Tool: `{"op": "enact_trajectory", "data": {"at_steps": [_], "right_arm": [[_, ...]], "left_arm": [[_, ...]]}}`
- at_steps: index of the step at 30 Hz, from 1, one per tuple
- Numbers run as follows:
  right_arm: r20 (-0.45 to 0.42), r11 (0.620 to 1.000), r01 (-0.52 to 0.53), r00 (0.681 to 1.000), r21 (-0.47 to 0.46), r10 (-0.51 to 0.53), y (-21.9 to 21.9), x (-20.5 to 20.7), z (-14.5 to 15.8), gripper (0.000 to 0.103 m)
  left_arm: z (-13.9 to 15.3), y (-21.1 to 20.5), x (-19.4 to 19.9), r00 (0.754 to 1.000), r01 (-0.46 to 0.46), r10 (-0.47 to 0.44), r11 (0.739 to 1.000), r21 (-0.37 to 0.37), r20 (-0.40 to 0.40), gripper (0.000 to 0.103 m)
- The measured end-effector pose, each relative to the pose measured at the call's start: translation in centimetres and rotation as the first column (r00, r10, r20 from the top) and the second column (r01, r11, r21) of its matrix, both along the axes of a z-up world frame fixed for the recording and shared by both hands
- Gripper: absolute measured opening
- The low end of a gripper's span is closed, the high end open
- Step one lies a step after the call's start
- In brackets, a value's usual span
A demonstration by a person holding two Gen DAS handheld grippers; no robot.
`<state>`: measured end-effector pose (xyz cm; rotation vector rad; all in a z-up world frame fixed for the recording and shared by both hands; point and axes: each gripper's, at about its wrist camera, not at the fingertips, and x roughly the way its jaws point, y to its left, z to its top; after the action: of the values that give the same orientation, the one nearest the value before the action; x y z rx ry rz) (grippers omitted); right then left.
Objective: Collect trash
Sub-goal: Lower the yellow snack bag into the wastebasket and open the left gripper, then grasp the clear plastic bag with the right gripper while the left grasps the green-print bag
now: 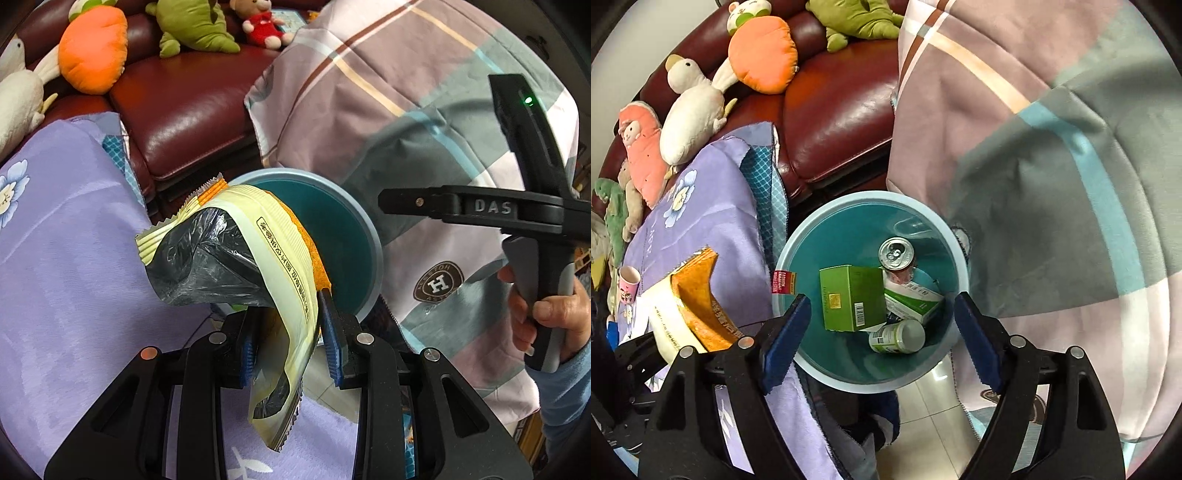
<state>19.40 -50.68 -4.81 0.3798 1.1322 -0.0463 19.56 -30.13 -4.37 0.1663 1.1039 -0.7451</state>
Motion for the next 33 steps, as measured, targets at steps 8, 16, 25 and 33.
{"op": "enact_trajectory", "data": {"at_steps": [8,16,25,33], "right_arm": [[0.010,0.999,0.021,1.000,-0.049,-0.020,-1.1,-0.2,0.9,0.082],[-0.004,0.998,0.043,0.999,-0.053,-0.044,-2.2,0.0,0.8,0.082],[-0.037,0.997,0.040,0.998,-0.059,-0.042,-1.6,0.3,0.1,0.082],[-0.056,0.997,0.002,0.998,-0.079,-0.007,0.6,0.0,1.0,0.086]], "left_arm": [[-1.7,-2.4,0.7,0.999,0.024,-0.024,1.000,-0.001,-0.032,0.033],[-2.4,-4.3,1.3,1.000,0.016,-0.016,1.000,-0.020,-0.018,0.081],[-2.8,-1.8,1.8,0.998,-0.040,0.038,0.999,-0.027,-0.049,0.086],[-1.8,1.5,0.8,0.995,-0.092,0.089,0.994,-0.054,-0.047,0.088]]}}
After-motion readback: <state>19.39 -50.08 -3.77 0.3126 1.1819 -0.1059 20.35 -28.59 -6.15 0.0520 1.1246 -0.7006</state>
